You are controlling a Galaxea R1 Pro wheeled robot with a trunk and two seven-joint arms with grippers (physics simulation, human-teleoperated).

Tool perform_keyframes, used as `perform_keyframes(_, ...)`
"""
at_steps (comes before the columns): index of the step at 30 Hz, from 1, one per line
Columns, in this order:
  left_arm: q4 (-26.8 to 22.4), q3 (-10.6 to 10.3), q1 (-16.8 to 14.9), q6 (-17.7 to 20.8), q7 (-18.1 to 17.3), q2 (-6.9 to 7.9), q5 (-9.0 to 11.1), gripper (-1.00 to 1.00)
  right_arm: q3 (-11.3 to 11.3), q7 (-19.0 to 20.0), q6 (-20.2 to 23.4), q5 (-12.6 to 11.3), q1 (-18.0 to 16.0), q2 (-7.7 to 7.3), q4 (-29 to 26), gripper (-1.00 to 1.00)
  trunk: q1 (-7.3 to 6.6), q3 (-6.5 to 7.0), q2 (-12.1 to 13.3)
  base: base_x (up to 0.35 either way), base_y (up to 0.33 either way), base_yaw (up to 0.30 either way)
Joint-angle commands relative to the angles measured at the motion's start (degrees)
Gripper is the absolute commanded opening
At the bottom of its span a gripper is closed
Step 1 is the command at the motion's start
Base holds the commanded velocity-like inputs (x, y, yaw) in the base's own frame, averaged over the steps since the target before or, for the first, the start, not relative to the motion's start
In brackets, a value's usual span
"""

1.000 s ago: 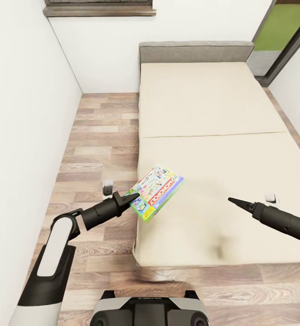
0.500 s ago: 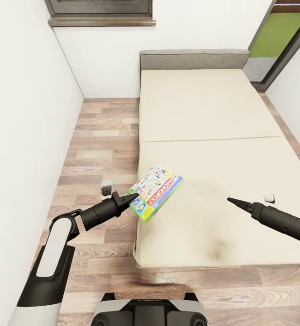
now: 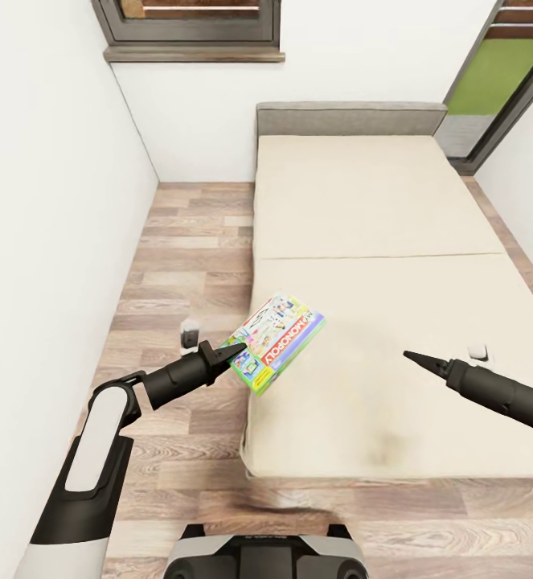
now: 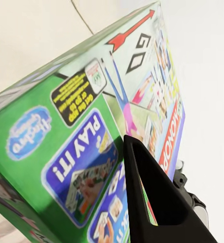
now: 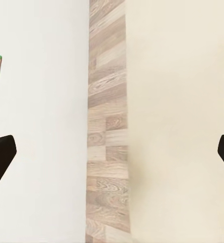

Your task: Put all the toys in the child's room - the three board games (two on the bed and one on the table), the two jigsaw puzzles on the table, and the tennis ball on the table - inside the toy box on the table in the child's room.

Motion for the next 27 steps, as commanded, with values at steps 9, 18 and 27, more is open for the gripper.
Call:
perform_keyframes(9, 0.02, 0.09, -0.10, 0.29, -0.07, -0.05, -0.29, -1.00, -0.08, 0.42, 0.25, 0.40, -0.03, 0.03, 0.00, 1.00, -1.96, 2.41, 3.58, 0.000, 0.000, 0.083)
perform_keyframes(18, -0.01, 0.16, -0.16, 0.29, -0.04, 0.01, -0.30, -1.00, -0.08, 0.41, 0.25, 0.40, -0.03, 0.05, 0.00, 1.00, -3.94, 4.86, 7.19, 0.000, 0.000, 0.084)
perform_keyframes(27, -0.01, 0.18, -0.17, 0.29, -0.03, 0.03, -0.33, -1.00, -0.08, 0.46, 0.25, 0.40, -0.03, 0.01, 0.00, 1.00, -5.92, 7.31, 10.80, 0.000, 0.000, 0.076)
